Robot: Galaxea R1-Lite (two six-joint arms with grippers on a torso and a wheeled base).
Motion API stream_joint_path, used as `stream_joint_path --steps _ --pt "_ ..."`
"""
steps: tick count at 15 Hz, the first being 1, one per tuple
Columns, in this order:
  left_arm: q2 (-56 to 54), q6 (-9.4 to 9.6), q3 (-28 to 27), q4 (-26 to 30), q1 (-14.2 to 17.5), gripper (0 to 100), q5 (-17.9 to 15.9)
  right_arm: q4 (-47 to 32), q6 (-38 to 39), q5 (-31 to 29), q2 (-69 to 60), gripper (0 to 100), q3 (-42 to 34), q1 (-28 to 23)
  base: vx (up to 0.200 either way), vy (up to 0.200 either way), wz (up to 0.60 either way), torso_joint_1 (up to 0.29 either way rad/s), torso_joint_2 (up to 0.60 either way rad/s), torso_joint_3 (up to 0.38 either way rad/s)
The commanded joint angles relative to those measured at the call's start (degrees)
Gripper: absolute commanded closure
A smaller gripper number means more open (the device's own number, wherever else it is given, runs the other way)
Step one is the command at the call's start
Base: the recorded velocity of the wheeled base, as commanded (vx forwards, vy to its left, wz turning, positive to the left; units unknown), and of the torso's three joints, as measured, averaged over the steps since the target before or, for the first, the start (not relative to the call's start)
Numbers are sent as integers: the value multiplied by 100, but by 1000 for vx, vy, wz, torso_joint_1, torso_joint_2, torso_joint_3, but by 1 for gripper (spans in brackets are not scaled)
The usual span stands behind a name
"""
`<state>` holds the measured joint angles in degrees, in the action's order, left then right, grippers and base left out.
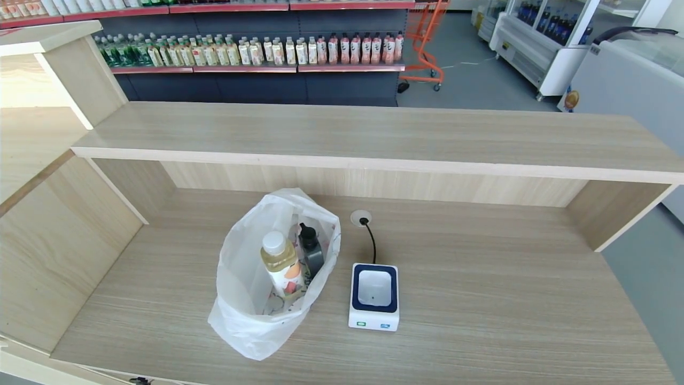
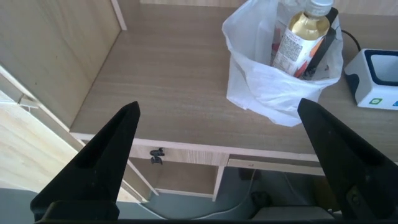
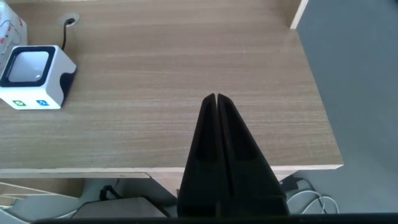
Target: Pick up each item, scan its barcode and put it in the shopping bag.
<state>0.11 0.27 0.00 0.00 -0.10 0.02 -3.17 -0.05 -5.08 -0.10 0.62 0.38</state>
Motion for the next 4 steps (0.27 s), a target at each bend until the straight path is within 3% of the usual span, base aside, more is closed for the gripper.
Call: stream_joint_path --steps 1,4 --pt "-2 0 0 0 1 0 -2 1 -13 -1 10 100 -1 -3 0 0 0 0 0 0" --pt "-2 0 0 0 1 0 6 1 -4 -1 10 100 -1 -3 0 0 0 0 0 0"
